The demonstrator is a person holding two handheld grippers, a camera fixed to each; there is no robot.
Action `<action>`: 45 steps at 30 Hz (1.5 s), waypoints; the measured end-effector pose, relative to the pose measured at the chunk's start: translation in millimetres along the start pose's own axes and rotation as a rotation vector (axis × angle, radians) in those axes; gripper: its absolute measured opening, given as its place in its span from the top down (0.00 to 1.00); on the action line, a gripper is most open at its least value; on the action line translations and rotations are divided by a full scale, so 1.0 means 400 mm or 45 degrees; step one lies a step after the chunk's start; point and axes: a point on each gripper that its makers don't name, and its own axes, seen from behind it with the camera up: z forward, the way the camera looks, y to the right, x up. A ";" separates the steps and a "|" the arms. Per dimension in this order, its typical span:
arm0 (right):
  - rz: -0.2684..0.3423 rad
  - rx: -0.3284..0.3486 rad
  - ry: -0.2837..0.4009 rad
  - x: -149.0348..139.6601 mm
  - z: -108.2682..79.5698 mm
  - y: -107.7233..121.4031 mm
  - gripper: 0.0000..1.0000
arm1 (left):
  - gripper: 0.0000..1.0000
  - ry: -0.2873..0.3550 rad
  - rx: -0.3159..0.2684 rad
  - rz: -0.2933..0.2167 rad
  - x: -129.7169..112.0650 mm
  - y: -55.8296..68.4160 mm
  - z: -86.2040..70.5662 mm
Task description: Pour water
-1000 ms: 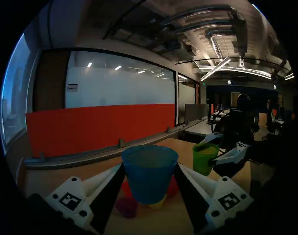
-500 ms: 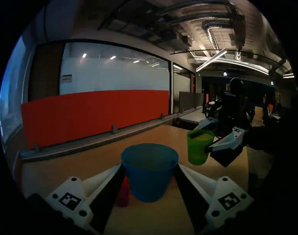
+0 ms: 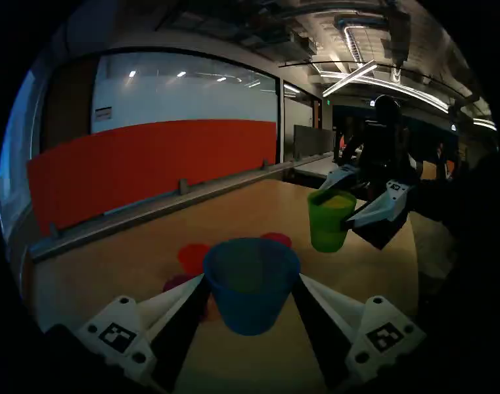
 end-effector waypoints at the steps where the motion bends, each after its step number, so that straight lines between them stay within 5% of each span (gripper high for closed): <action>1: 0.002 0.003 -0.009 -0.006 0.000 0.000 0.10 | 0.15 -0.013 -0.006 0.003 -0.009 0.004 0.003; 14: -0.011 0.033 -0.139 -0.089 0.012 0.004 0.10 | 0.15 -0.178 -0.072 0.062 -0.122 0.045 0.039; 26: -0.029 0.054 -0.246 -0.159 0.037 0.007 0.09 | 0.15 -0.321 -0.101 0.129 -0.203 0.045 0.060; 45: -0.064 0.050 -0.367 -0.257 0.080 0.022 0.09 | 0.14 -0.428 -0.153 0.107 -0.288 0.040 0.084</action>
